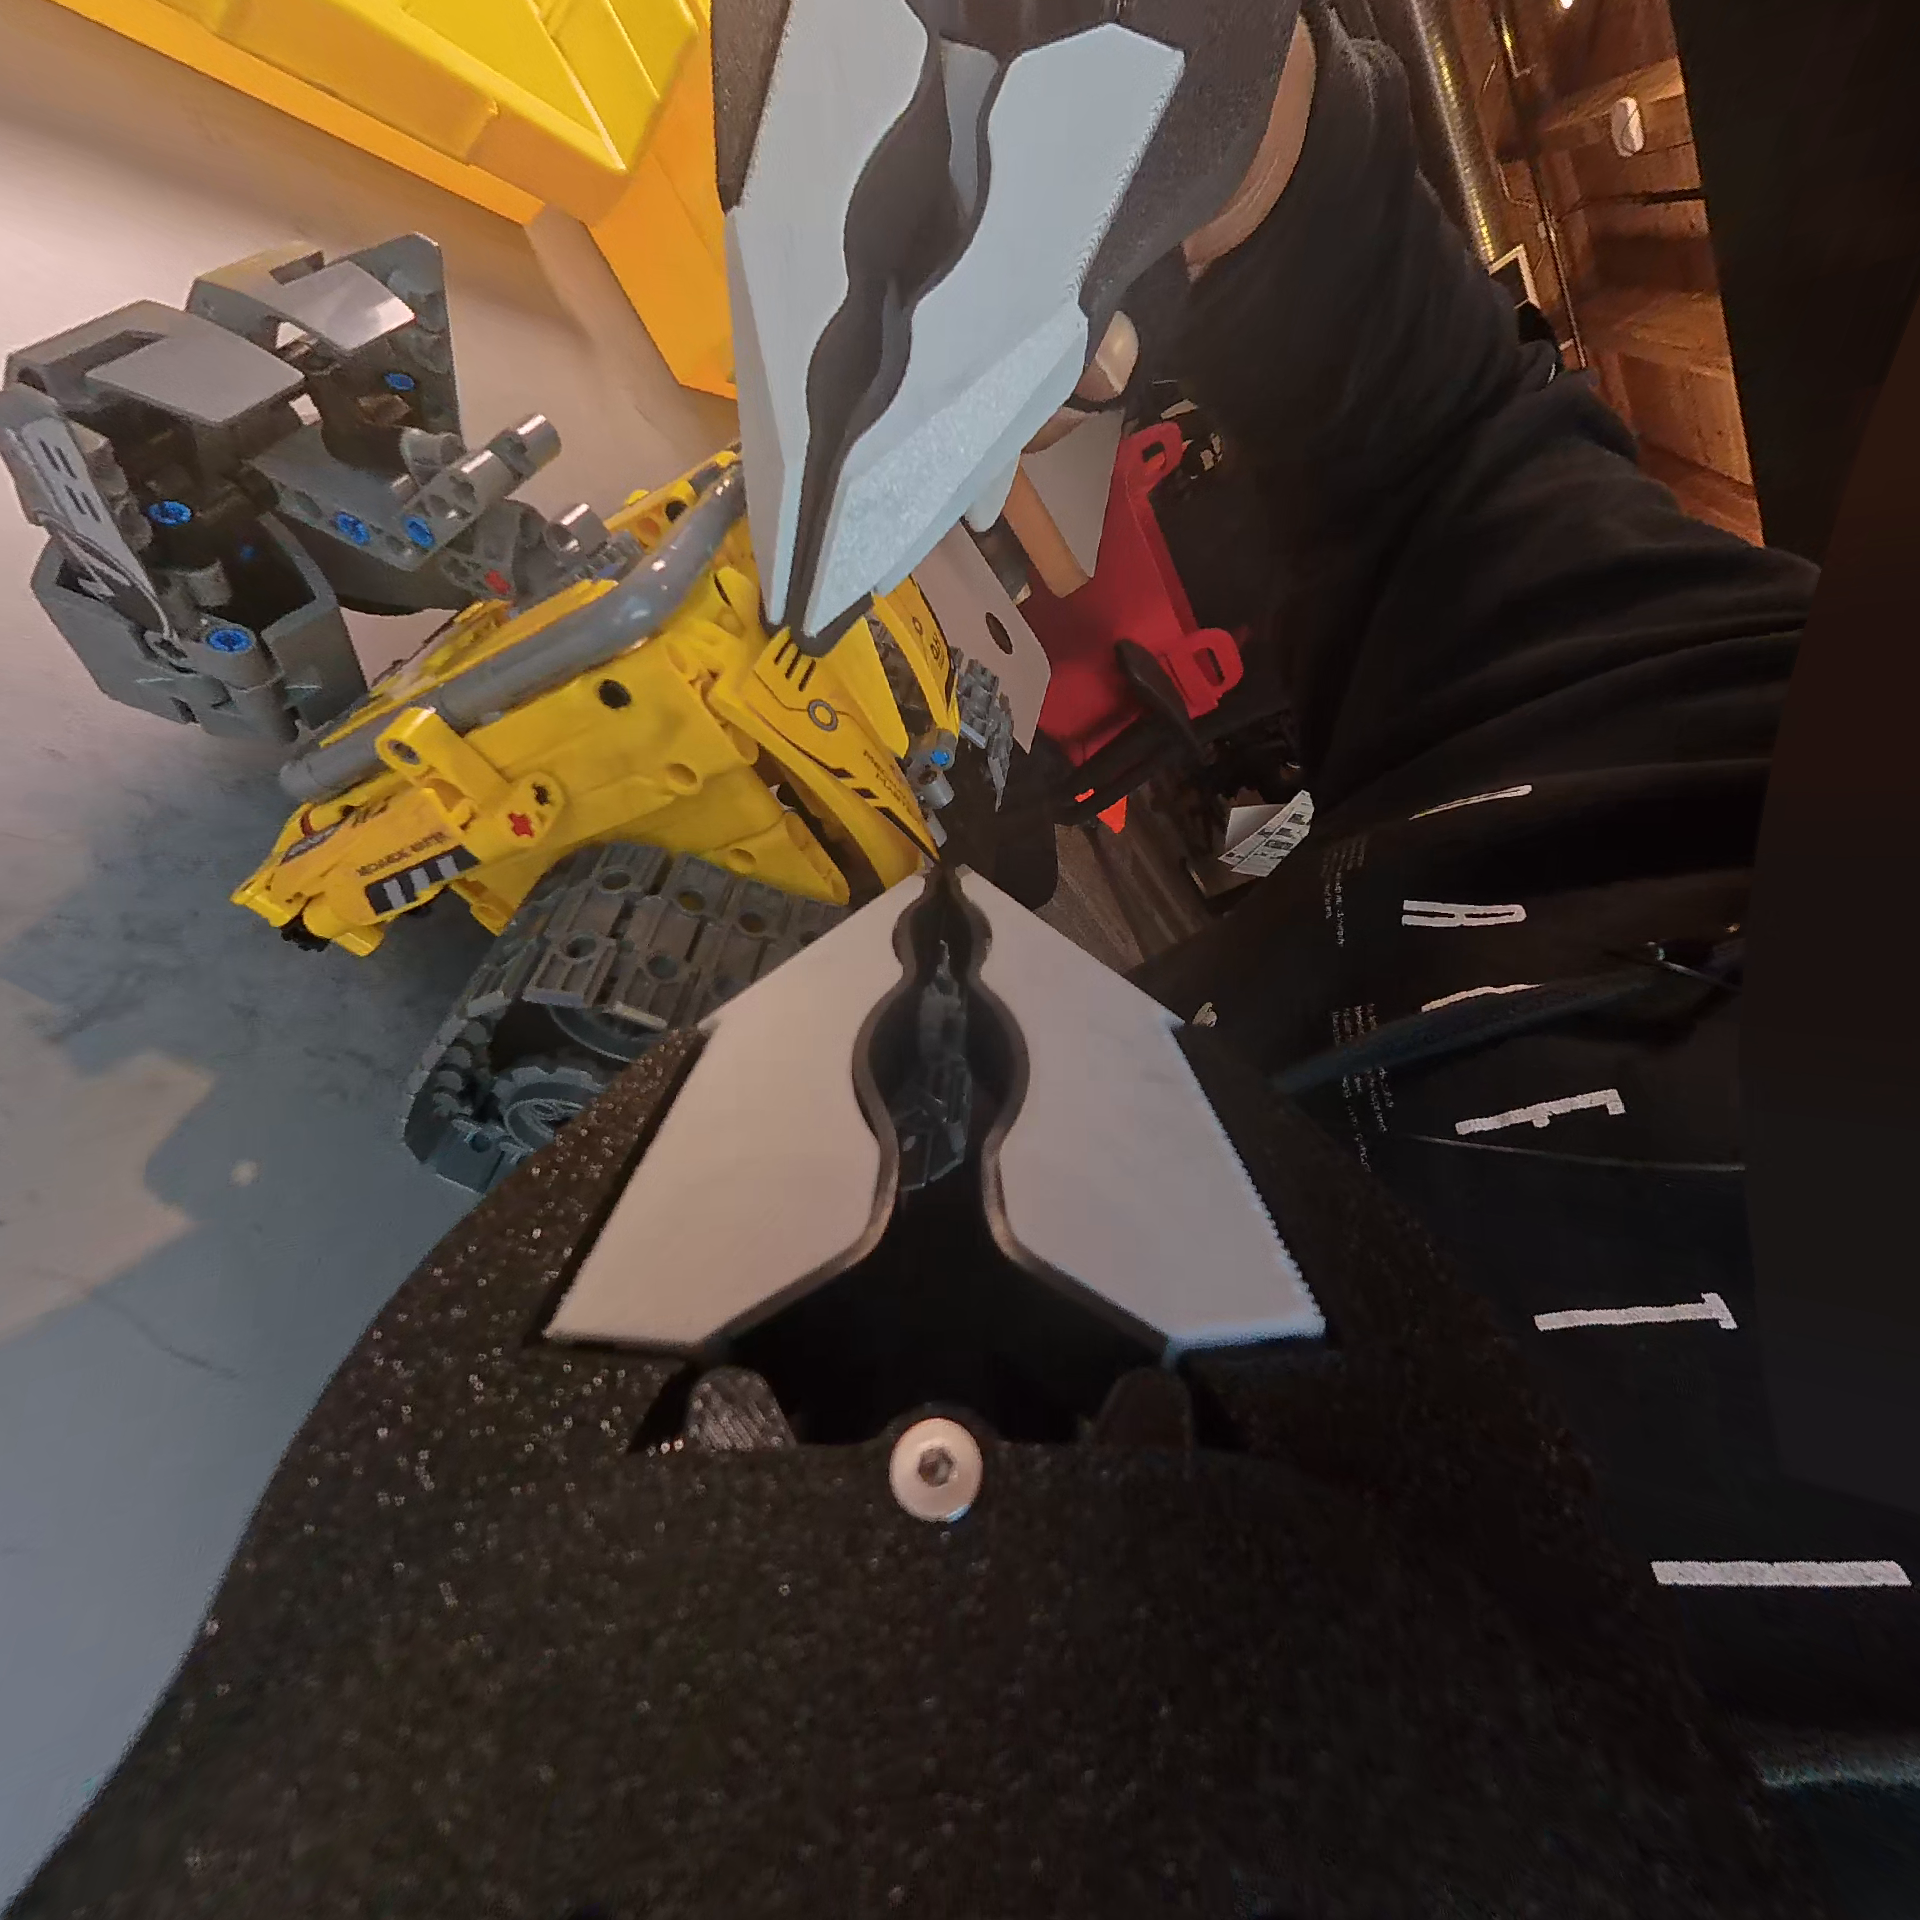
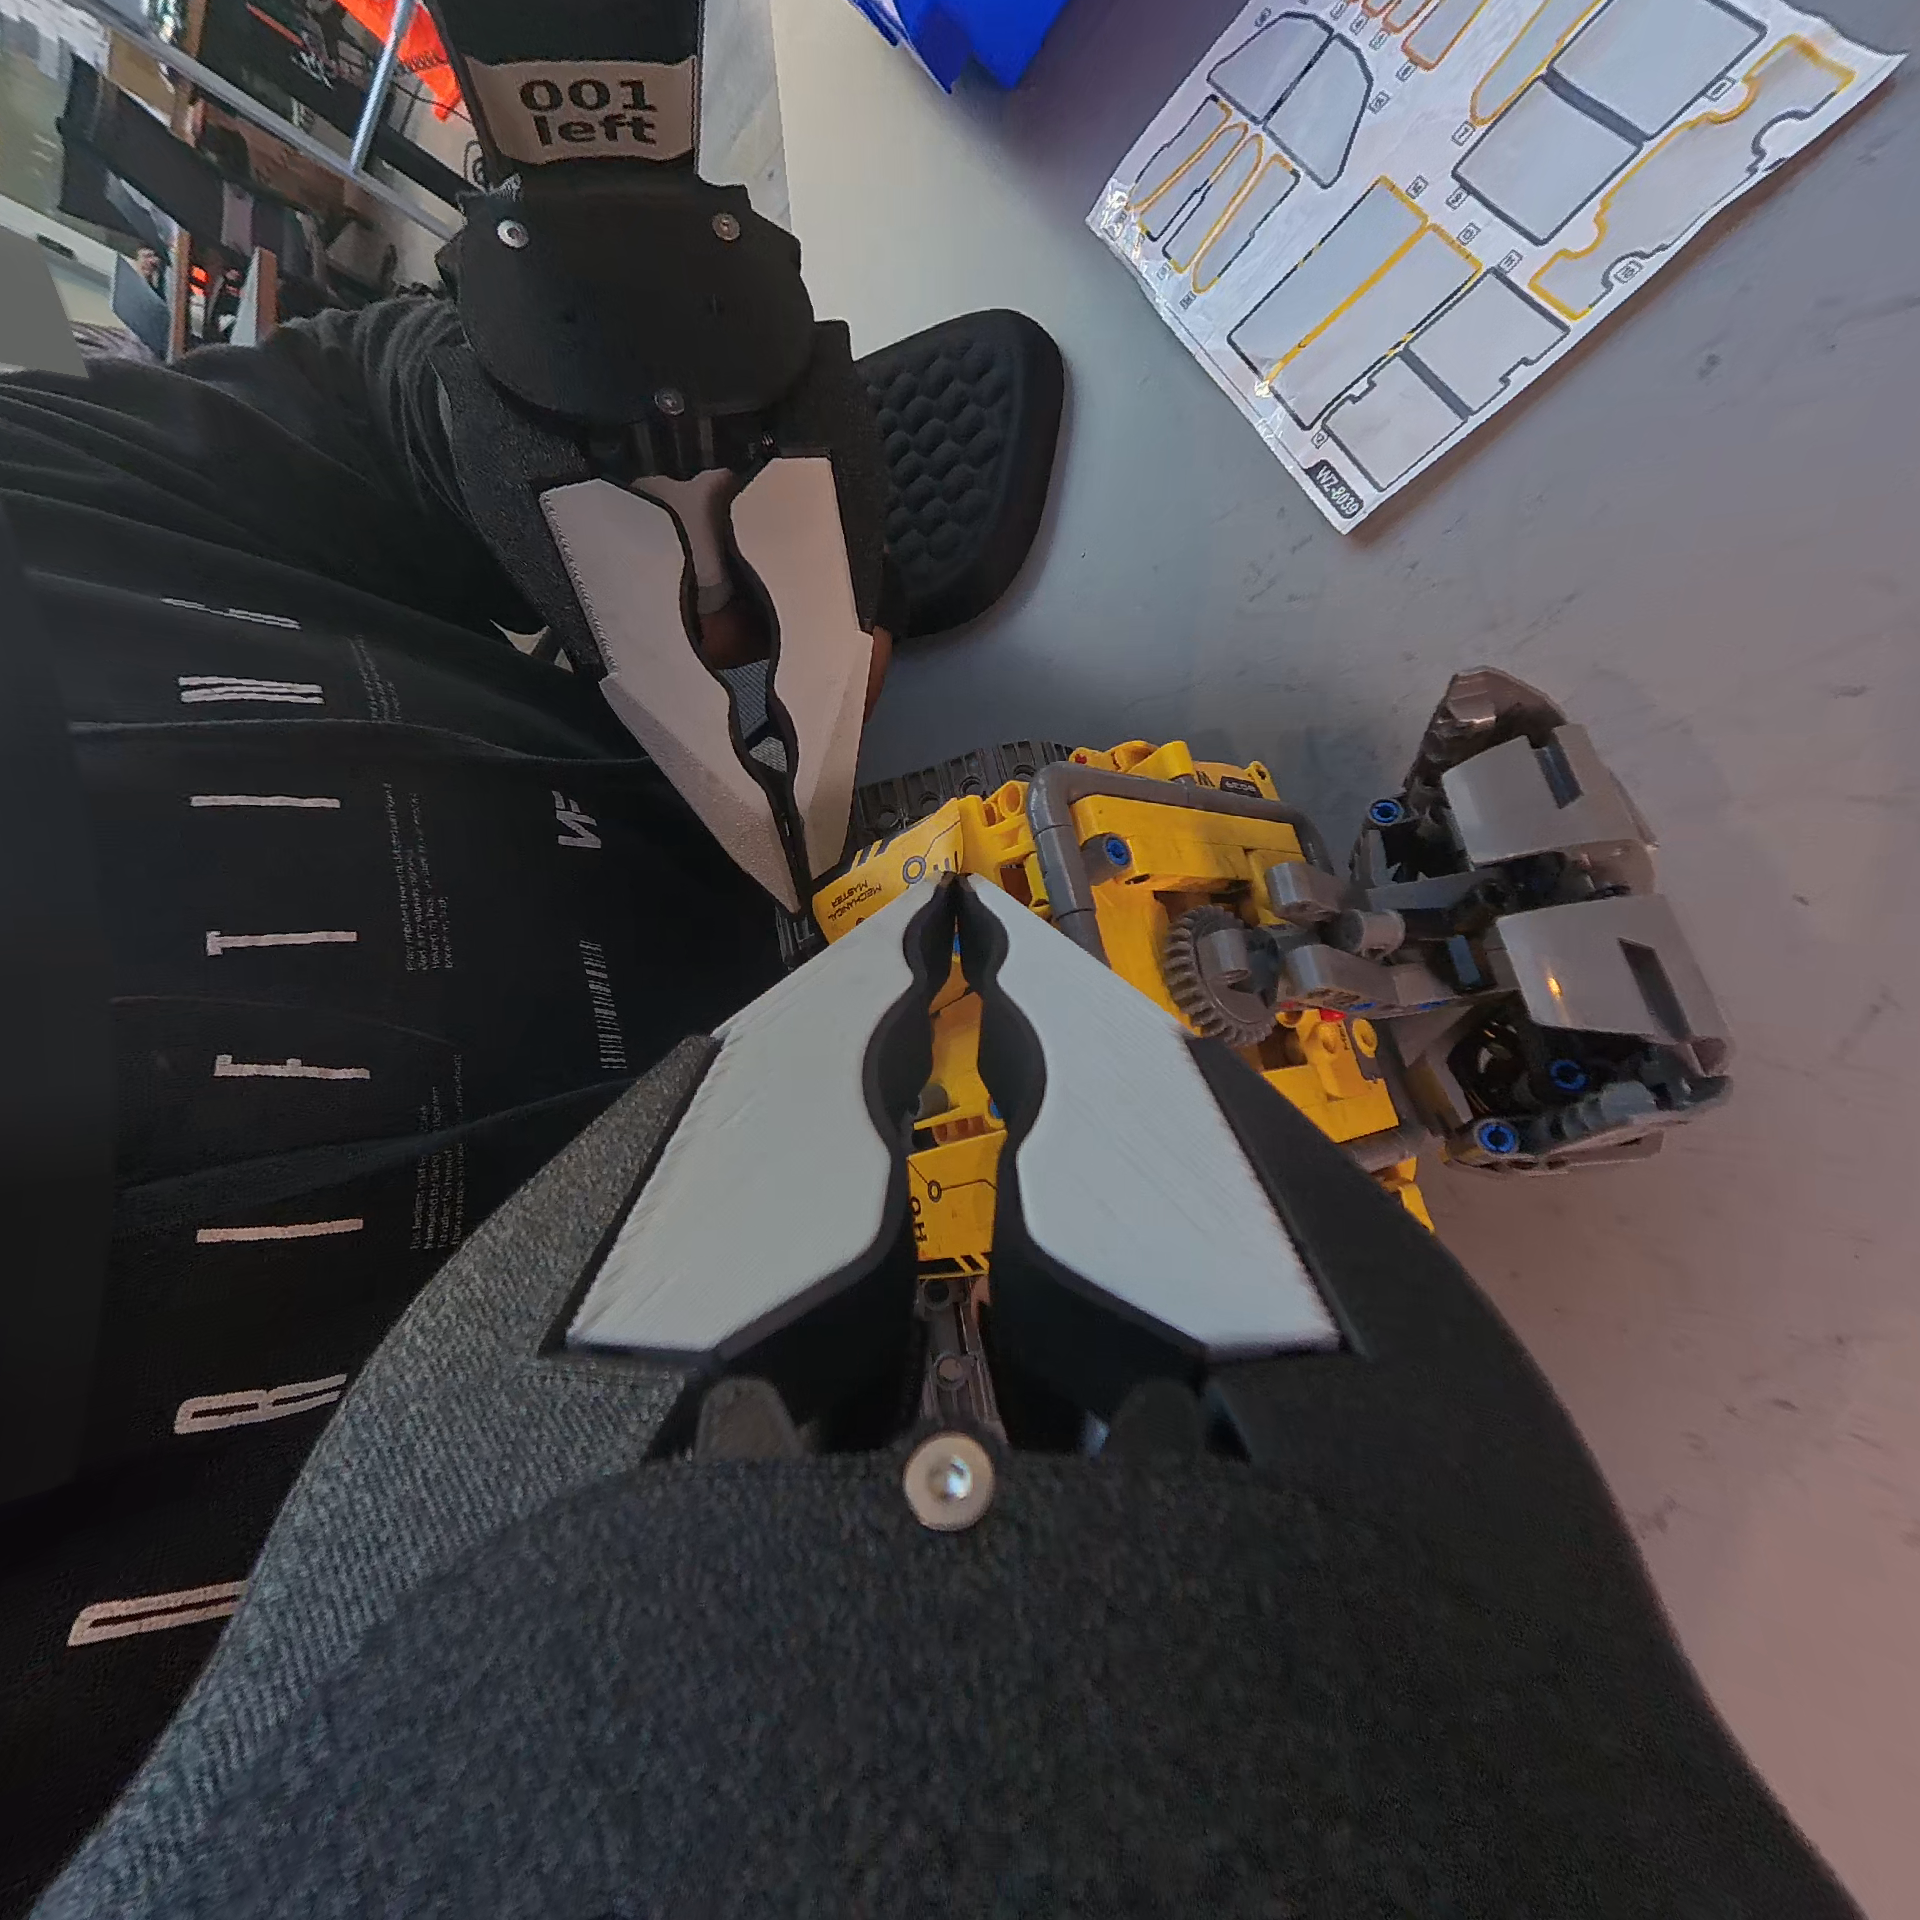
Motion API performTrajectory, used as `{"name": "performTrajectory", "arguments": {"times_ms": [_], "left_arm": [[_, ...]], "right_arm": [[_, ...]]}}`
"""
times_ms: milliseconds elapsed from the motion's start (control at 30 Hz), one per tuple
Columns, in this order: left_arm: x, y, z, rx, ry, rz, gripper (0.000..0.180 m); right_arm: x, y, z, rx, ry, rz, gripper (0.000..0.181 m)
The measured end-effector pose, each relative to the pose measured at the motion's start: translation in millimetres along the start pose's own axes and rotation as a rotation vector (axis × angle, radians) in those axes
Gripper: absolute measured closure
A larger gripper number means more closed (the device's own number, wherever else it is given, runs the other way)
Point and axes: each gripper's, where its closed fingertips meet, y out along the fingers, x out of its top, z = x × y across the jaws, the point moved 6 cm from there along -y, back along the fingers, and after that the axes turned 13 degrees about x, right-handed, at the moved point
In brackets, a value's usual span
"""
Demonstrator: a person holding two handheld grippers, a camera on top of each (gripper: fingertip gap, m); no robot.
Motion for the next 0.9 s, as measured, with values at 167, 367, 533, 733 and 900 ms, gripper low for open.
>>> {"name": "performTrajectory", "arguments": {"times_ms": [167, 367, 533, 733, 900], "left_arm": [[-0.2, 0.1, -0.4, 0.002, -0.009, -0.013, 0.18], [0.6, 0.1, 0.1, -0.007, -0.022, -0.022, 0.18], [0.9, 0.1, -0.2, 0.0, -0.013, -0.019, 0.18], [1.4, 0.2, -1.5, 0.026, 0.01, -0.011, 0.18], [1.2, 0.3, -0.9, 0.015, -0.017, -0.005, 0.18]], "right_arm": [[2.5, -0.4, 1.9, -0.004, -0.015, 0.002, 0.181], [2.6, -1.0, 0.9, -0.014, -0.012, 0.009, 0.181], [1.8, -0.6, -0.1, -0.017, -0.012, 0.013, 0.181], [1.2, -0.3, -0.7, -0.032, -0.022, 0.022, 0.181], [1.4, 0.0, -0.6, -0.048, -0.03, 0.031, 0.181]]}}
